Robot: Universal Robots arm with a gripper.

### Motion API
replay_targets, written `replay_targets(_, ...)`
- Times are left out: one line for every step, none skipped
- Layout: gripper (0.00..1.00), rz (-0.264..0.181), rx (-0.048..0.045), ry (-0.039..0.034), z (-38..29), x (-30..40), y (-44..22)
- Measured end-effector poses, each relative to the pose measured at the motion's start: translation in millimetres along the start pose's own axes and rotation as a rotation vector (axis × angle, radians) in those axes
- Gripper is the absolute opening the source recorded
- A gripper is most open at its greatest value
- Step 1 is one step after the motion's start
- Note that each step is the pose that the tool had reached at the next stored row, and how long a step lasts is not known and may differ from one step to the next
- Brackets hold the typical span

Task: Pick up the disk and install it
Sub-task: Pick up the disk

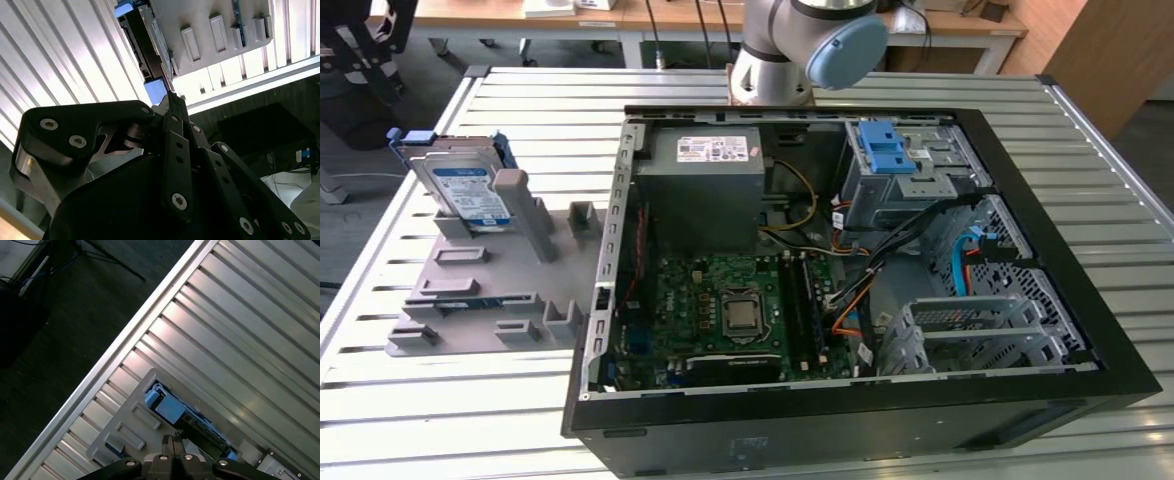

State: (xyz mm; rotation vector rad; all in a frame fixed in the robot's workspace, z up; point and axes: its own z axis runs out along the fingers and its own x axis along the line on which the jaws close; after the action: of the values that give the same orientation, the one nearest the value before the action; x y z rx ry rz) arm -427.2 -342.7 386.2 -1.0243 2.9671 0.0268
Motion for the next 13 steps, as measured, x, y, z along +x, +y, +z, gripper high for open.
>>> replay_targets(0.11, -0.009, 0.0000, 0.0001, 0.0, 0.0, 0.0)
replay_targets(0.11, -0.017, -0.0001, 0.0003, 0.0, 0.0, 0.0)
replay_targets(0.11, -0.027, -0.0001, 0.0004, 0.0, 0.0, 0.0)
replay_targets(0.11, -0.035, -0.0001, 0.0004, 0.0, 0.0, 0.0)
replay_targets(0.11, -0.044, -0.0001, 0.0004, 0.0, 0.0, 0.0)
replay_targets(0.11, -0.052, -0.0002, 0.0004, 0.0, 0.1, 0.1)
replay_targets(0.11, -0.061, -0.0001, 0.0003, 0.0, 0.1, 0.1)
replay_targets(0.11, -0.069, 0.0000, 0.0004, 0.1, 0.1, 0.1)
replay_targets(0.11, -0.078, 0.0000, 0.0004, 0.0, 0.2, 0.2)
replay_targets(0.11, -0.087, 0.0000, 0.0004, 0.0, 0.2, 0.2)
replay_targets(0.11, -0.095, 0.0001, 0.0004, 0.0, 0.2, 0.2)
replay_targets(0.11, -0.104, 0.0001, 0.0004, 0.0, 0.3, 0.2)
replay_targets(0.11, -0.112, 0.0001, 0.0004, 0.0, 0.3, 0.3)
